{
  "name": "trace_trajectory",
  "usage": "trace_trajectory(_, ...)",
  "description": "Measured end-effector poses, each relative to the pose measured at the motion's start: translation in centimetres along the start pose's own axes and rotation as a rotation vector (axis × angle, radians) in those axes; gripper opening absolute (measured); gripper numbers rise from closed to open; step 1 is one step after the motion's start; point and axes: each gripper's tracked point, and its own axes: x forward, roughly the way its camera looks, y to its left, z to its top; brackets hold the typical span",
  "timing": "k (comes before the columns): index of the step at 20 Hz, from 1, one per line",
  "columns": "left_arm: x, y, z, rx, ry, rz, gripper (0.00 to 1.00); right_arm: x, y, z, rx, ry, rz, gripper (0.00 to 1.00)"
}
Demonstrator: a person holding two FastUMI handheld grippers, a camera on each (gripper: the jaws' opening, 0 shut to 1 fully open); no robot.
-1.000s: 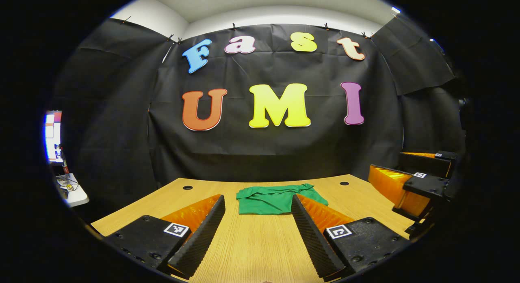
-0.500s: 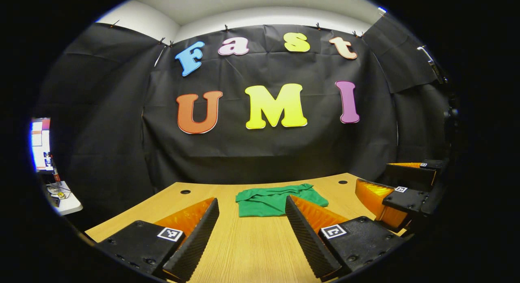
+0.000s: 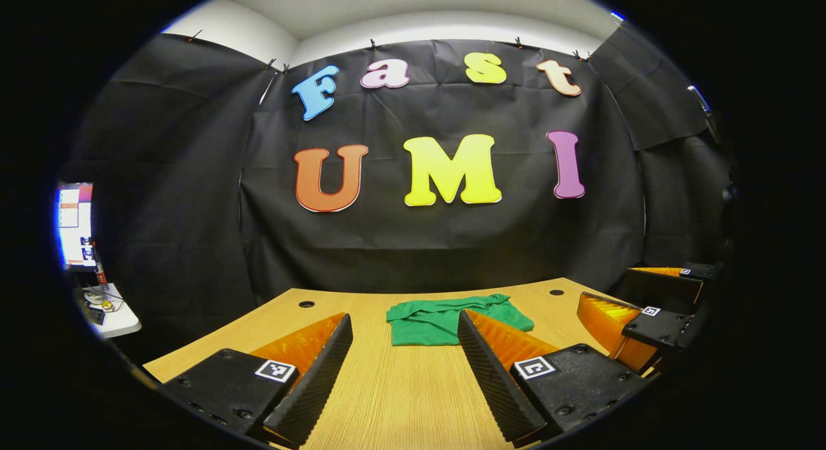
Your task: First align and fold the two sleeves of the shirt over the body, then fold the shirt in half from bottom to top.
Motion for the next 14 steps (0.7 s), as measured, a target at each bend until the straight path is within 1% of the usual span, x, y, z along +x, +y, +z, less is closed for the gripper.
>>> trace_trajectory(3,0.1,0.7,-0.3,-0.011,0.011,0.017,1.0,-0.1,0.4,-0.1,-0.014,-0.003,0.005,0.97)
trace_trajectory(5,0.2,1.1,-0.2,-0.014,0.01,0.027,1.0,0.0,0.4,-0.2,-0.022,0.0,0.002,0.93)
trace_trajectory(8,0.2,1.3,-0.1,-0.018,0.003,0.029,1.0,0.1,0.4,-0.5,-0.021,0.007,0.004,0.97)
trace_trajectory(11,0.1,1.5,0.2,-0.016,-0.001,0.032,1.0,0.1,0.2,-0.6,-0.019,0.013,0.0,0.95)
trace_trajectory(12,0.2,1.4,0.1,-0.017,0.0,0.032,1.0,0.1,0.2,-0.5,-0.018,0.012,-0.002,0.97)
trace_trajectory(14,0.3,1.4,0.0,-0.021,0.002,0.031,1.0,0.2,0.1,-0.3,-0.025,0.004,-0.006,0.96)
